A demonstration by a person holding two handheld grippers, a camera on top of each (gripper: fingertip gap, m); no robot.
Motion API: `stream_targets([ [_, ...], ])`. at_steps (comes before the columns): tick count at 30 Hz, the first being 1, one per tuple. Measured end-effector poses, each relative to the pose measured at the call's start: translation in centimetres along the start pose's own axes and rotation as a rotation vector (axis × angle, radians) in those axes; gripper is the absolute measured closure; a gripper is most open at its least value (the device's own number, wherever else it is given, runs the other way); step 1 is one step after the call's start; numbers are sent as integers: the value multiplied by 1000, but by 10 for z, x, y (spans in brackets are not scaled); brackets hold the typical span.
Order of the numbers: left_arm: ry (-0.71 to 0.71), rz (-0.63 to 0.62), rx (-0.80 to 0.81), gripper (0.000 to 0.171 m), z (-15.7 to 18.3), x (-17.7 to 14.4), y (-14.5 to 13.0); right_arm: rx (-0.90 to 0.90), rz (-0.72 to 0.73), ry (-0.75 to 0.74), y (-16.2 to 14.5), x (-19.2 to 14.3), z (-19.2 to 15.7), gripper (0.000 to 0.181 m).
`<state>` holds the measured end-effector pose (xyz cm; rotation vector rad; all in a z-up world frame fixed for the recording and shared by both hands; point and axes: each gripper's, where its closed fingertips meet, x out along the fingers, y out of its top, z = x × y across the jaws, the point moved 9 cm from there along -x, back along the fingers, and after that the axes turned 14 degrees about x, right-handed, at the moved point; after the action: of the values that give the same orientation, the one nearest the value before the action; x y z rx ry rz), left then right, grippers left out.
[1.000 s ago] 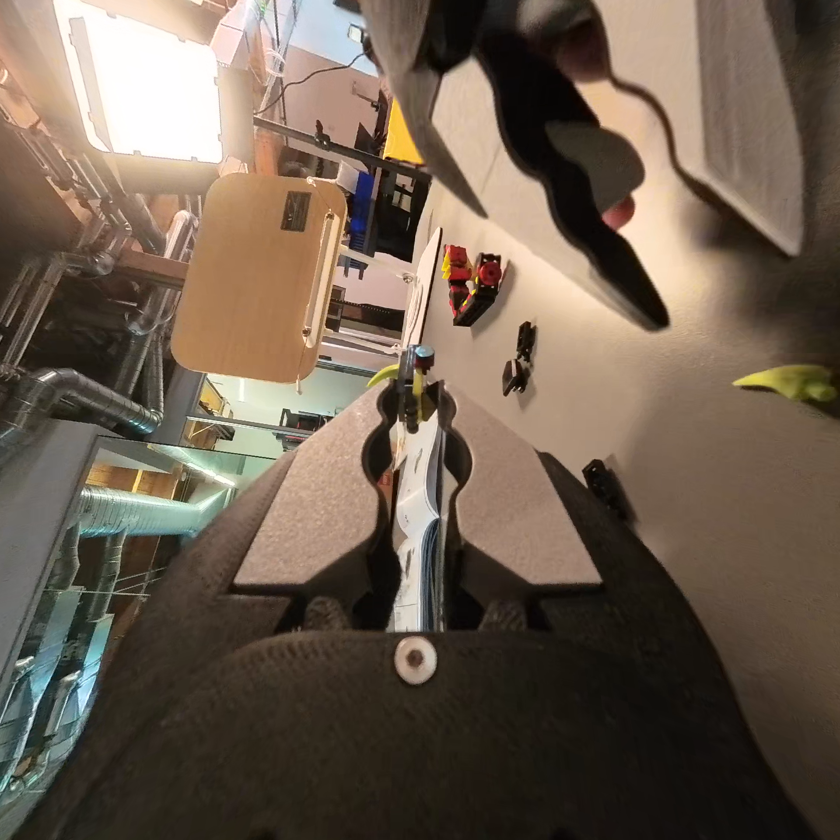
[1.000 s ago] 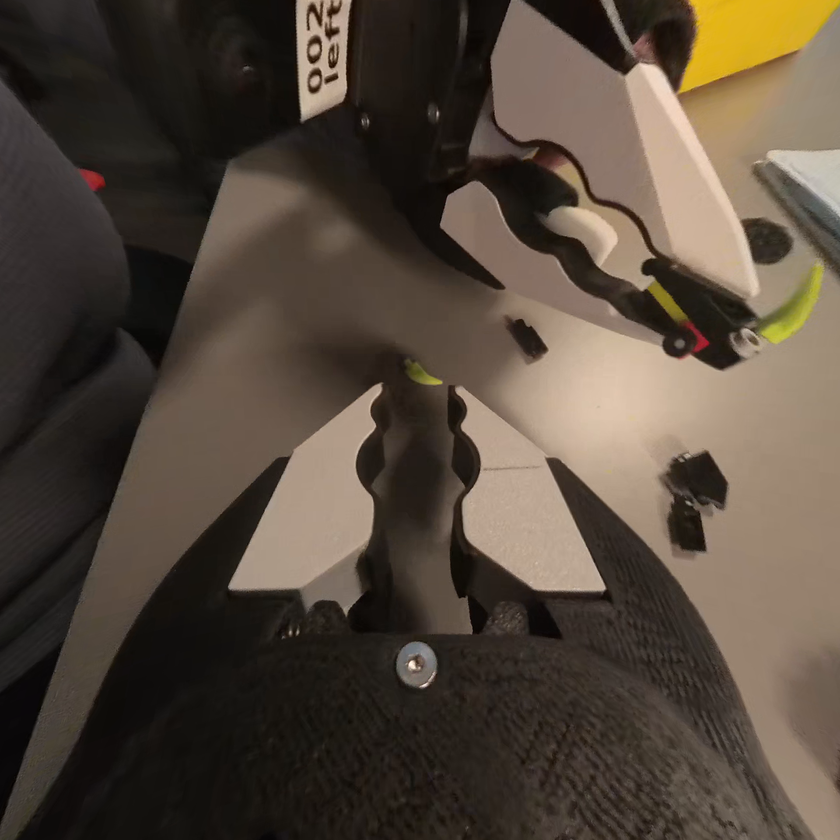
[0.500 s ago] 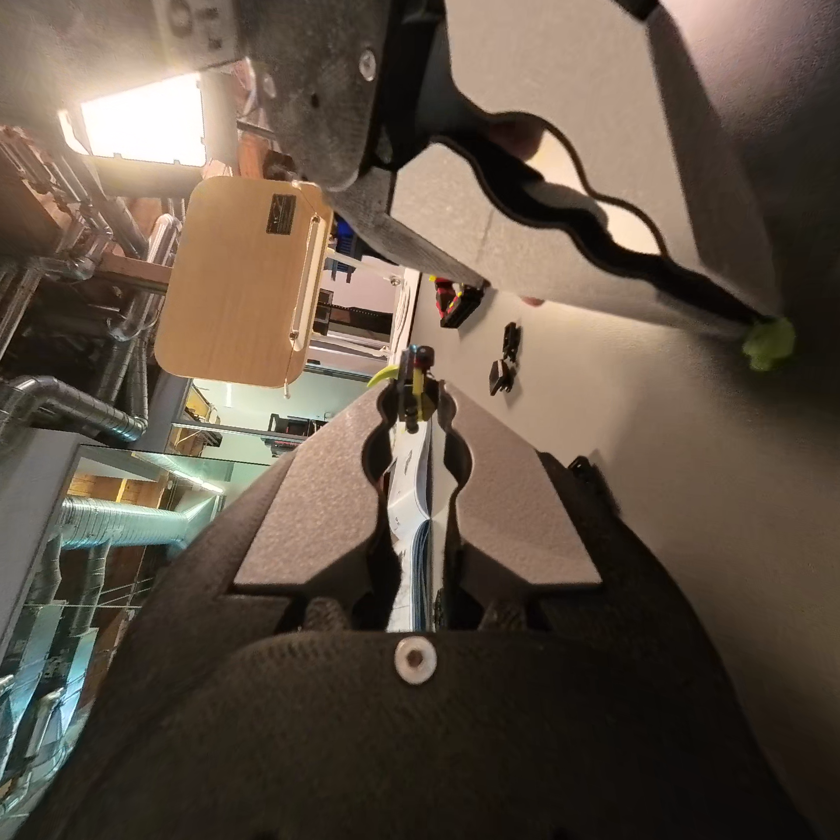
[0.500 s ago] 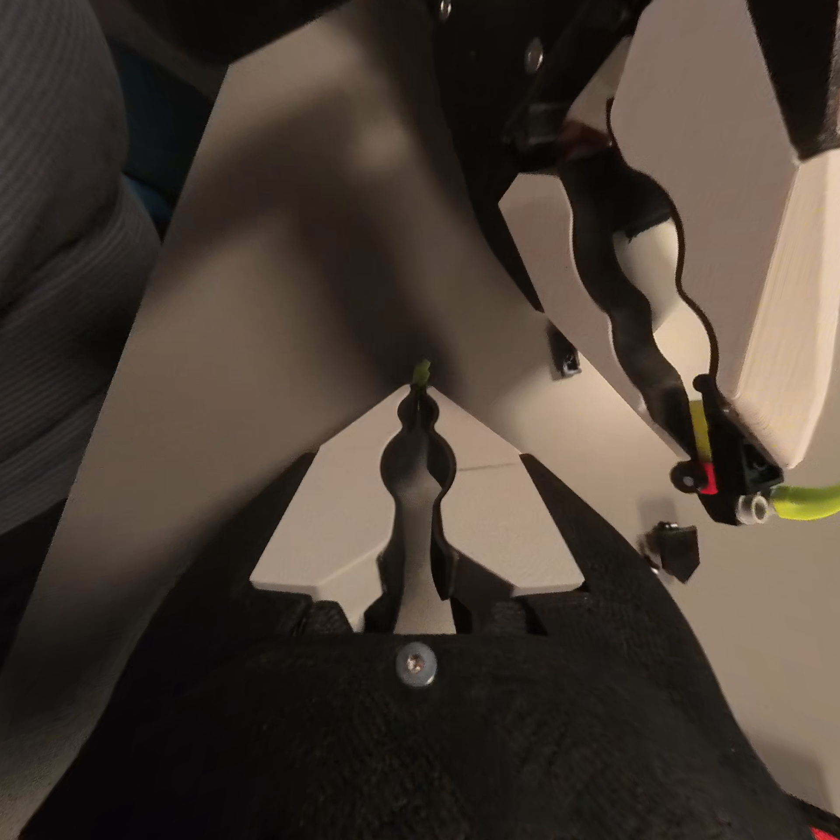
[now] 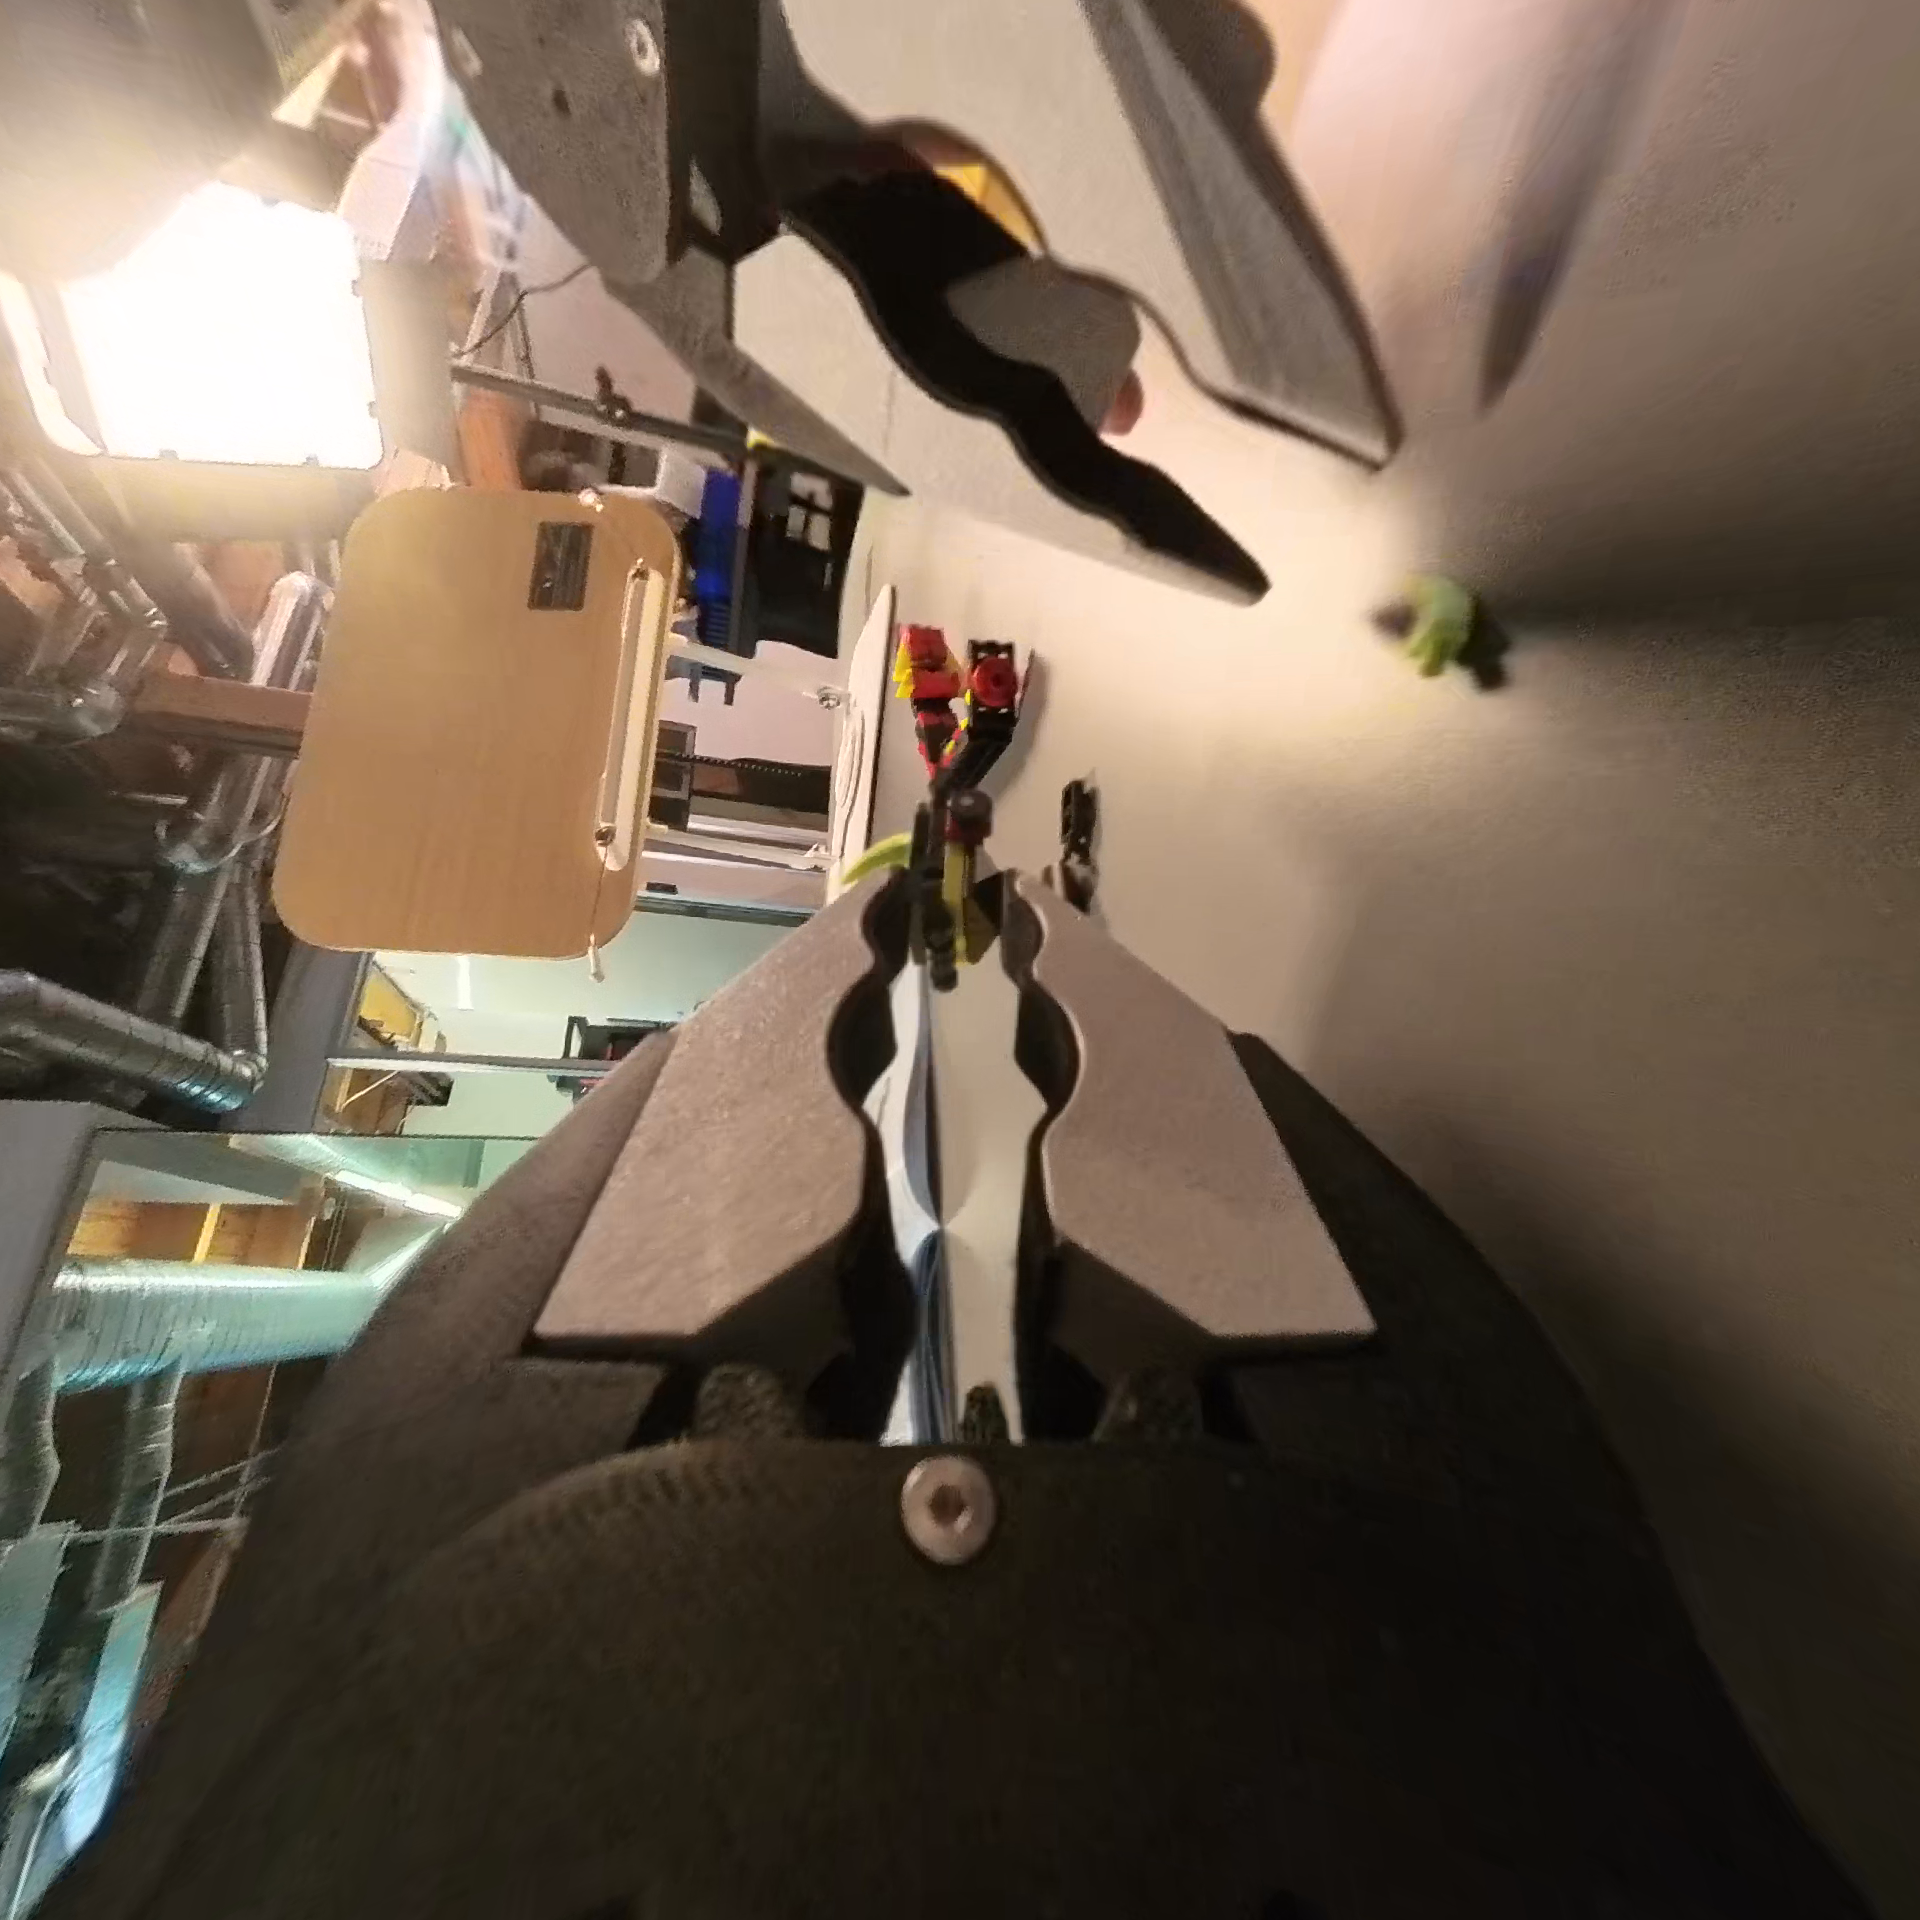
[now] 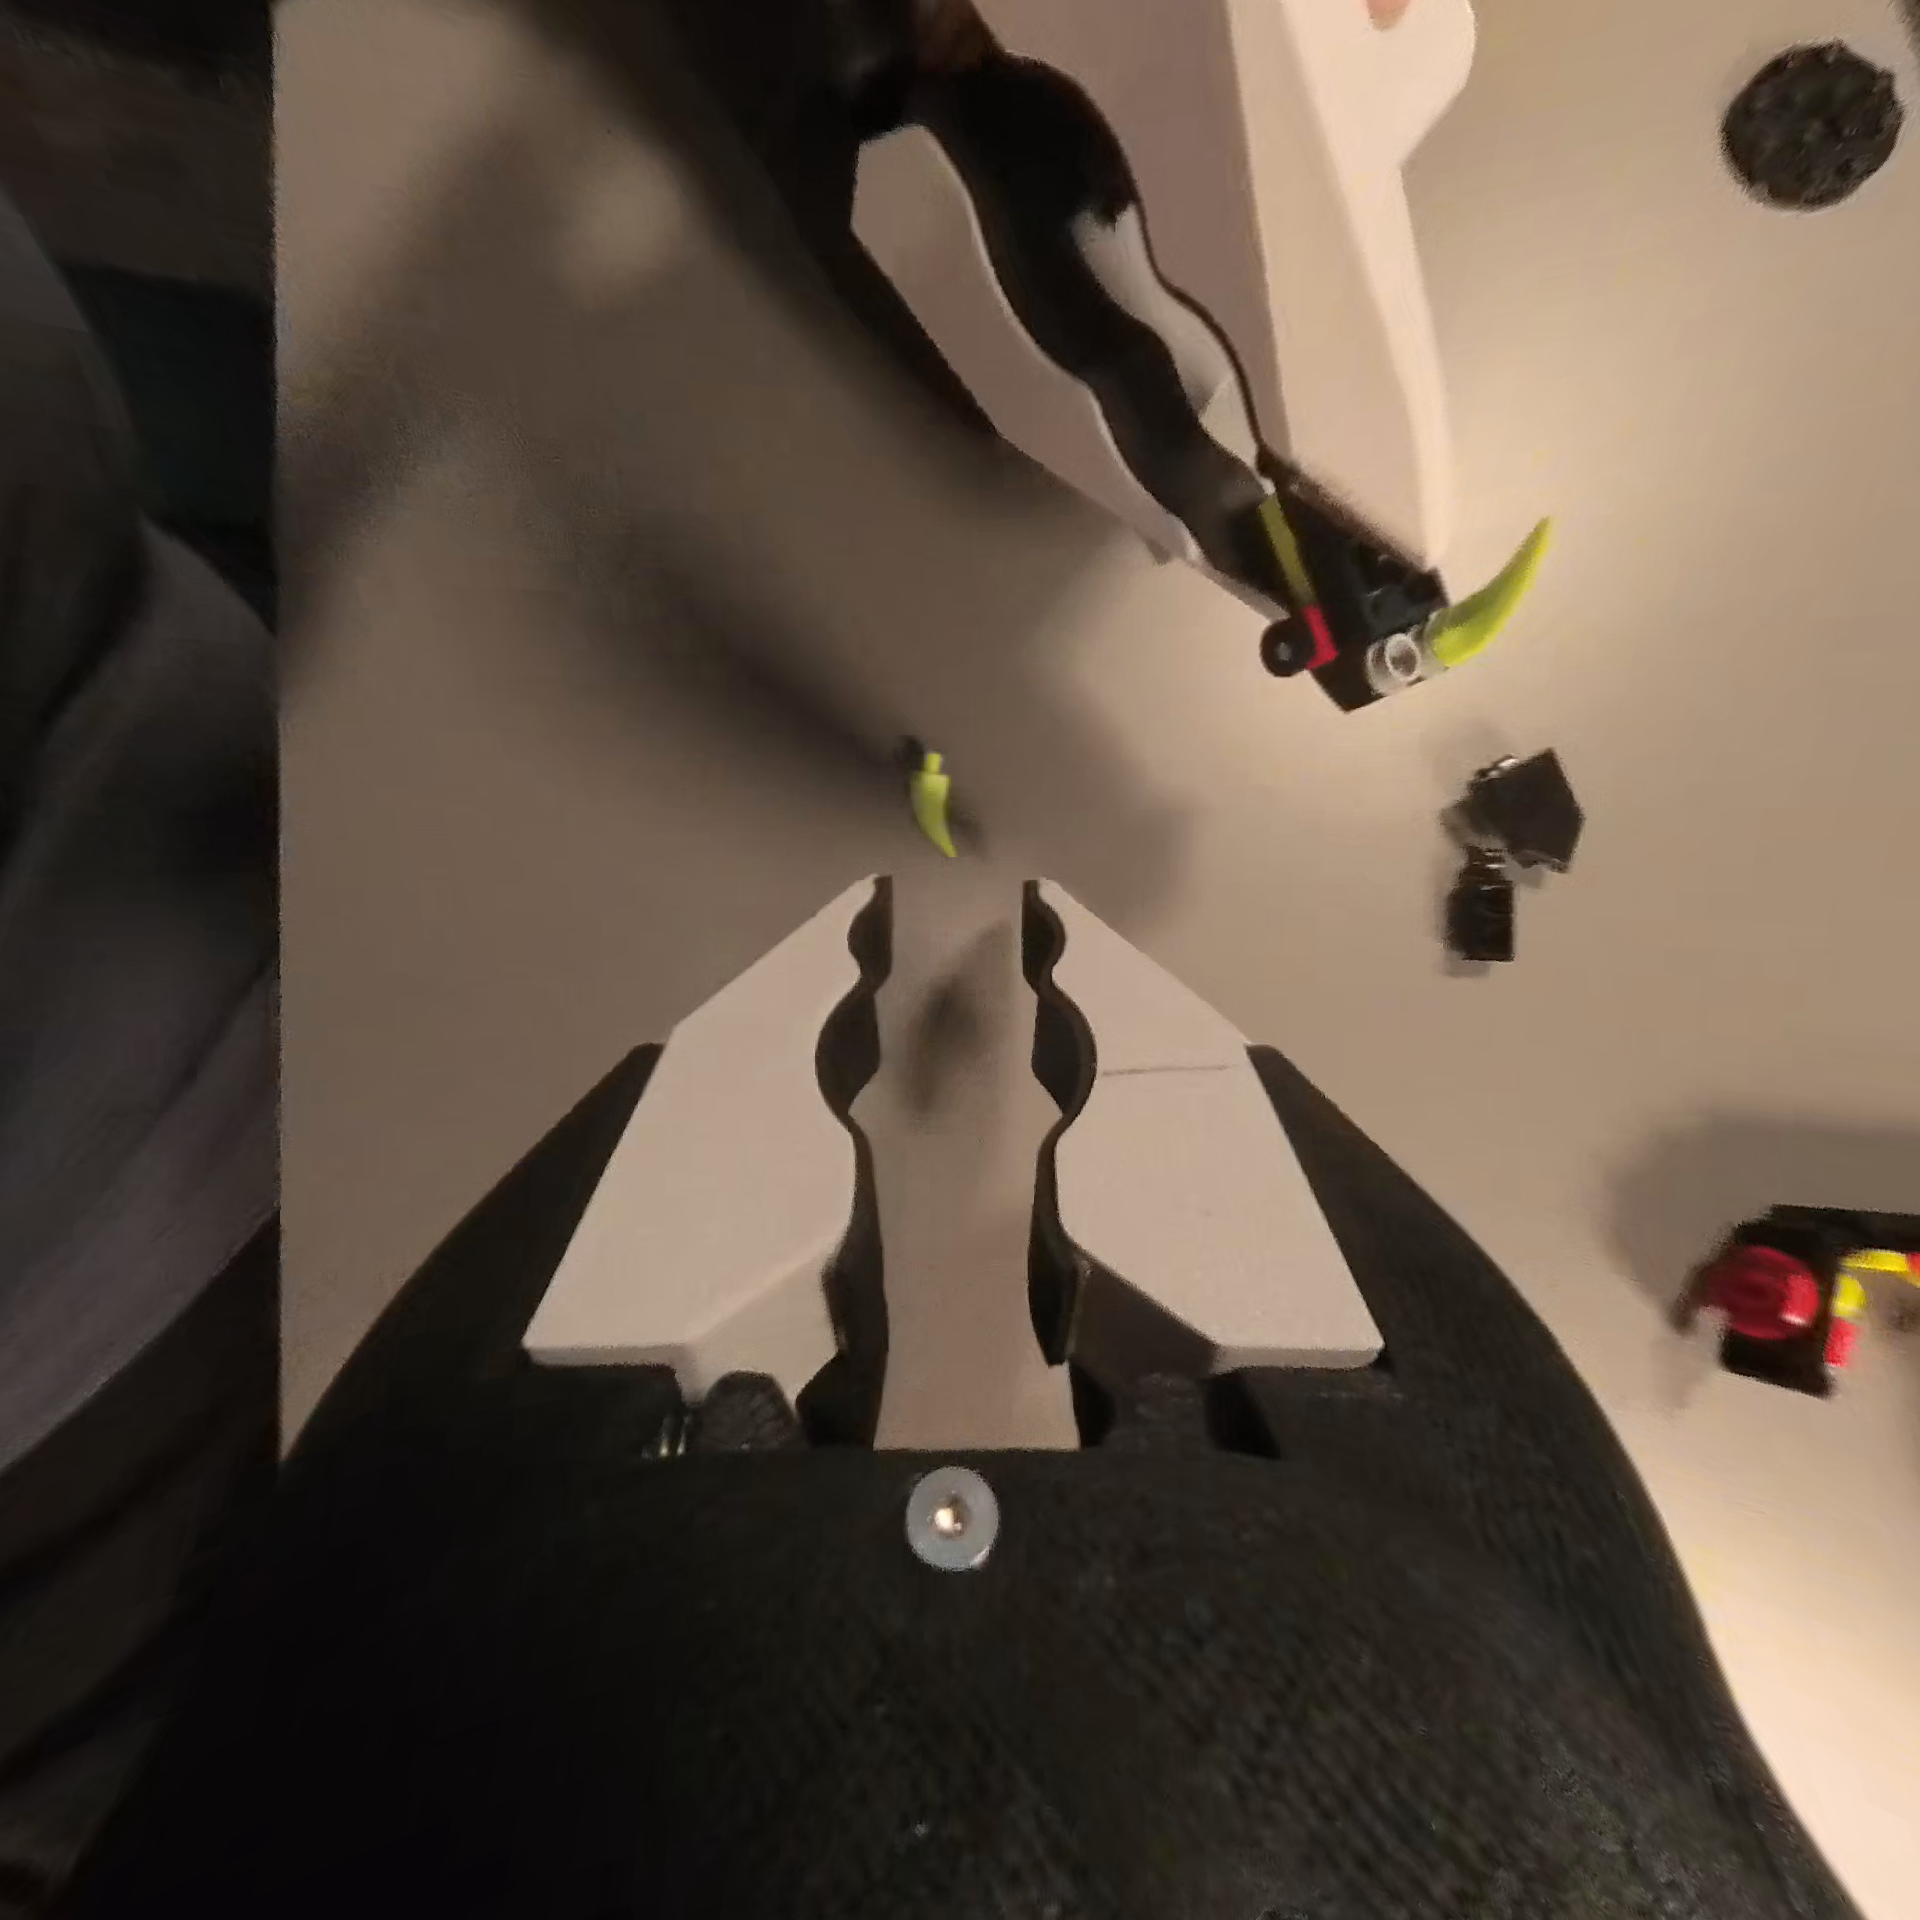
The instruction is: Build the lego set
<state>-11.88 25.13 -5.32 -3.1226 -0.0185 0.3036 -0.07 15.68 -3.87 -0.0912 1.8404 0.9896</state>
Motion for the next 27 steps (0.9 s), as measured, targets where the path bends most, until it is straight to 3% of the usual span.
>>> stream_targets([
  [11,-141,118,7,156,8,-8,7,30,161,-125,-5,16,-6,166],
  [16,-160,88,16,156,11,-7,4,2,179,11,-4,16,-10,163],
  [22,-164,84,21,156,12,-8,5,9,158,59,-3,15,-4,160],
  [24,-173,92,16,156,12,-9,6,81,165,82,-6,9,-5,167],
  [27,-225,154,-1,156,11,-14,13,356,123,100,-11,5,-3,172],
])
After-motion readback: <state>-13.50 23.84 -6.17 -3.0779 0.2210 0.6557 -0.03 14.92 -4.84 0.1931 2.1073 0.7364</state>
